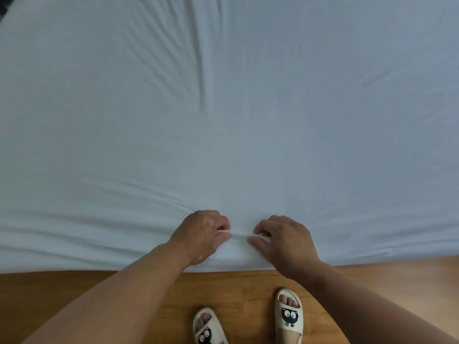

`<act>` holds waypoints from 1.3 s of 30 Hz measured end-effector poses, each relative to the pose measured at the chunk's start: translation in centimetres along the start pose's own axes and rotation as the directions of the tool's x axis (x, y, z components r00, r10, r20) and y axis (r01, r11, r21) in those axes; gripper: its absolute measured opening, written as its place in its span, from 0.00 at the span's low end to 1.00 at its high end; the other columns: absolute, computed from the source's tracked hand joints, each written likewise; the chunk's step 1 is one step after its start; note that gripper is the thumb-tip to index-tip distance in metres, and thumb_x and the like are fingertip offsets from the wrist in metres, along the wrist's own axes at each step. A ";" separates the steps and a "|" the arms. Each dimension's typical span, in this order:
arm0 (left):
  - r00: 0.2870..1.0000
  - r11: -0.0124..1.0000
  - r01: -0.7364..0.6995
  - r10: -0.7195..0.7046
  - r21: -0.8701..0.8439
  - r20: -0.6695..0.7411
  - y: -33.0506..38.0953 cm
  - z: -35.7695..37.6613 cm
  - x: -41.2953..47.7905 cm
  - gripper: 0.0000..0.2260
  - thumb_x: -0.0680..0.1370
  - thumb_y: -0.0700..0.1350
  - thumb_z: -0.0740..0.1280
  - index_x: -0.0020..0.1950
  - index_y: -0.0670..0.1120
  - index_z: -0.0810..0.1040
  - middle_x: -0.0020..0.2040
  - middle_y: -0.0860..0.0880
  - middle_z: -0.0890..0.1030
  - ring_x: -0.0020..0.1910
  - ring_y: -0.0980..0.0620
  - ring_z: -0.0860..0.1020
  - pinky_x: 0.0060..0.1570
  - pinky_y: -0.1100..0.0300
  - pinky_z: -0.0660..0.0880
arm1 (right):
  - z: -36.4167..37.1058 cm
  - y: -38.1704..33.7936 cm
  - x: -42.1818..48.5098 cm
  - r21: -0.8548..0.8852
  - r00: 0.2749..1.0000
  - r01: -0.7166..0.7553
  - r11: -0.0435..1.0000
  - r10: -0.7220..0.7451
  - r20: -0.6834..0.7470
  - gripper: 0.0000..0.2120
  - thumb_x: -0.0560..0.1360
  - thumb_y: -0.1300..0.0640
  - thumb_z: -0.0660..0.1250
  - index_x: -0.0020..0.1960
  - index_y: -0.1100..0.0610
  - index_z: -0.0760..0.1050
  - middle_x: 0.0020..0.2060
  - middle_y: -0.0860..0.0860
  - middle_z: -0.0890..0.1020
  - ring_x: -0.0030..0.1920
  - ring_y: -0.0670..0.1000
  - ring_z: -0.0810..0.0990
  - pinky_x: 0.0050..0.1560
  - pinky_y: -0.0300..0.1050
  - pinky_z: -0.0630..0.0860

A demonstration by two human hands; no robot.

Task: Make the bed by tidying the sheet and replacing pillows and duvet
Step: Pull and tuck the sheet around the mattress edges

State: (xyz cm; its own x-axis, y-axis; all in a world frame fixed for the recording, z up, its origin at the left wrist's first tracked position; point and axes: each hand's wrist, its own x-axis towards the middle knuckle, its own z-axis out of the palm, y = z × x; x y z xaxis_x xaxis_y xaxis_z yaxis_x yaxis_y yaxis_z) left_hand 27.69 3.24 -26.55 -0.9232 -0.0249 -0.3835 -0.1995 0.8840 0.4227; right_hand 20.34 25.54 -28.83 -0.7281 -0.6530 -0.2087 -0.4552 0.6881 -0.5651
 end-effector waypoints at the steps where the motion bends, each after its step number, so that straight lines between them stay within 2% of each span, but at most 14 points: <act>1: 0.999 0.999 -0.031 0.031 0.007 0.029 -1.0 -0.5 -0.4 0.12 0.80 0.55 0.67 0.62 0.53 0.79 0.58 0.57 0.79 0.54 0.57 0.75 0.56 0.65 0.72 | 0.2 -0.7 0.2 -0.003 1.000 0.008 1.000 -0.008 0.001 0.17 0.75 0.34 0.60 0.53 0.42 0.79 0.45 0.38 0.79 0.47 0.42 0.75 0.45 0.36 0.68; 3: 0.995 0.992 -0.090 0.087 0.083 0.046 -4.1 -1.5 -2.3 0.21 0.77 0.57 0.72 0.68 0.54 0.76 0.63 0.58 0.75 0.59 0.58 0.72 0.59 0.66 0.71 | 0.8 -2.7 0.6 0.012 0.999 0.033 0.999 -0.033 0.022 0.19 0.76 0.35 0.62 0.61 0.41 0.78 0.53 0.38 0.78 0.53 0.42 0.75 0.49 0.35 0.66; 5: 0.994 0.980 -0.106 0.110 0.170 -0.018 -8.5 -2.5 -4.8 0.25 0.72 0.53 0.77 0.67 0.52 0.77 0.62 0.56 0.75 0.58 0.56 0.72 0.55 0.62 0.76 | 2.1 -5.8 2.0 0.051 0.996 0.077 0.996 -0.079 0.040 0.20 0.77 0.39 0.64 0.67 0.43 0.76 0.58 0.40 0.77 0.58 0.45 0.74 0.54 0.37 0.66; 7: 0.987 0.968 -0.083 0.112 0.236 -0.114 -12.9 -3.9 -6.7 0.25 0.69 0.49 0.80 0.65 0.50 0.79 0.59 0.54 0.77 0.56 0.55 0.73 0.51 0.60 0.79 | 3.9 -9.5 3.9 0.065 0.990 0.134 0.989 -0.137 0.044 0.21 0.78 0.42 0.65 0.70 0.46 0.75 0.62 0.42 0.77 0.61 0.47 0.74 0.59 0.41 0.68; 9: 0.973 0.955 -0.077 0.134 0.285 -0.187 -16.7 -5.3 -7.6 0.20 0.72 0.49 0.77 0.62 0.48 0.80 0.58 0.52 0.78 0.55 0.54 0.73 0.49 0.59 0.79 | 6.2 -13.0 5.8 0.054 0.989 0.149 0.987 -0.150 0.019 0.22 0.79 0.43 0.65 0.71 0.47 0.74 0.63 0.44 0.76 0.62 0.49 0.73 0.62 0.43 0.68; 13: 0.949 0.946 -0.102 0.185 0.308 -0.255 -19.9 -6.0 -7.4 0.17 0.75 0.54 0.62 0.52 0.46 0.85 0.48 0.50 0.83 0.47 0.49 0.78 0.43 0.56 0.81 | 10.5 -17.8 7.9 0.049 0.999 0.023 0.999 -0.021 -0.041 0.15 0.77 0.48 0.67 0.62 0.48 0.81 0.53 0.45 0.79 0.52 0.50 0.76 0.51 0.41 0.70; 16: 0.962 0.964 -0.080 0.141 0.252 -0.232 -20.7 -5.2 -6.5 0.07 0.76 0.48 0.69 0.44 0.47 0.85 0.39 0.51 0.82 0.39 0.48 0.79 0.36 0.54 0.79 | 12.4 -18.5 7.9 -0.012 0.993 -0.030 0.999 0.029 -0.115 0.08 0.76 0.51 0.70 0.53 0.48 0.85 0.45 0.43 0.82 0.45 0.49 0.79 0.43 0.44 0.76; 18: 0.974 0.973 -0.050 0.099 0.227 -0.206 -21.0 -5.1 -5.8 0.04 0.78 0.46 0.71 0.46 0.47 0.84 0.40 0.50 0.82 0.41 0.47 0.79 0.38 0.53 0.79 | 12.5 -18.5 8.4 -0.039 0.992 -0.057 0.998 0.053 -0.112 0.09 0.78 0.49 0.68 0.54 0.47 0.85 0.47 0.42 0.83 0.48 0.48 0.79 0.46 0.43 0.75; 22: 0.989 0.984 0.007 0.019 0.179 -0.147 -21.3 -5.3 -4.9 0.09 0.83 0.51 0.62 0.53 0.52 0.82 0.47 0.53 0.81 0.47 0.50 0.78 0.46 0.58 0.73 | 11.9 -18.2 9.7 -0.029 0.996 -0.088 0.996 0.087 -0.031 0.11 0.78 0.46 0.65 0.55 0.45 0.84 0.49 0.42 0.83 0.50 0.46 0.79 0.46 0.41 0.70; 28: 0.993 0.995 0.062 -0.053 0.077 -0.104 -20.9 -6.5 -5.3 0.07 0.81 0.53 0.67 0.50 0.53 0.83 0.45 0.56 0.82 0.44 0.53 0.78 0.46 0.60 0.73 | 10.8 -18.5 9.2 0.033 0.990 -0.138 0.990 0.137 0.031 0.10 0.78 0.45 0.65 0.53 0.43 0.84 0.47 0.41 0.84 0.47 0.44 0.79 0.46 0.43 0.73; 32: 0.999 1.000 0.015 -0.015 0.012 -0.040 -20.2 -6.5 -8.5 0.07 0.80 0.53 0.68 0.49 0.53 0.83 0.42 0.58 0.79 0.42 0.56 0.77 0.47 0.60 0.75 | 10.9 -19.1 5.8 0.053 0.997 -0.080 0.995 0.080 0.013 0.11 0.79 0.44 0.63 0.51 0.44 0.84 0.46 0.41 0.84 0.47 0.43 0.79 0.48 0.45 0.75; 34: 0.997 1.000 0.023 -0.024 -0.020 -0.077 -19.9 -6.0 -9.6 0.06 0.80 0.52 0.68 0.49 0.52 0.83 0.43 0.58 0.80 0.42 0.56 0.77 0.47 0.60 0.75 | 11.2 -19.2 5.0 0.036 0.999 -0.048 0.998 0.048 0.004 0.11 0.80 0.45 0.62 0.50 0.45 0.83 0.46 0.41 0.83 0.46 0.43 0.79 0.45 0.43 0.74; 37: 0.998 0.999 -0.008 0.005 -0.040 -0.069 -20.7 -5.4 -10.2 0.08 0.82 0.50 0.65 0.56 0.52 0.83 0.50 0.57 0.81 0.48 0.56 0.78 0.52 0.59 0.77 | 11.5 -19.6 5.6 -0.023 0.998 -0.047 0.999 0.048 0.032 0.10 0.80 0.46 0.61 0.54 0.45 0.80 0.47 0.41 0.80 0.49 0.45 0.77 0.45 0.39 0.68; 39: 0.997 0.997 -0.071 0.071 0.001 -0.044 -22.3 -5.7 -11.2 0.12 0.81 0.52 0.64 0.61 0.51 0.82 0.57 0.56 0.80 0.55 0.56 0.76 0.58 0.60 0.76 | 11.7 -20.3 5.9 -0.048 0.998 -0.035 0.998 0.037 0.044 0.12 0.78 0.44 0.62 0.58 0.44 0.78 0.50 0.42 0.78 0.51 0.46 0.76 0.49 0.41 0.70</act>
State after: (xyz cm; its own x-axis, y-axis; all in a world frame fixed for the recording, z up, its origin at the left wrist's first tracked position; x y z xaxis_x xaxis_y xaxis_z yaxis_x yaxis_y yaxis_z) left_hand 40.61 -18.82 -27.04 -0.9486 0.0171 -0.3161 -0.1334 0.8839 0.4482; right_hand 31.31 4.06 -27.94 -0.7213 -0.6401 -0.2643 -0.4535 0.7250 -0.5183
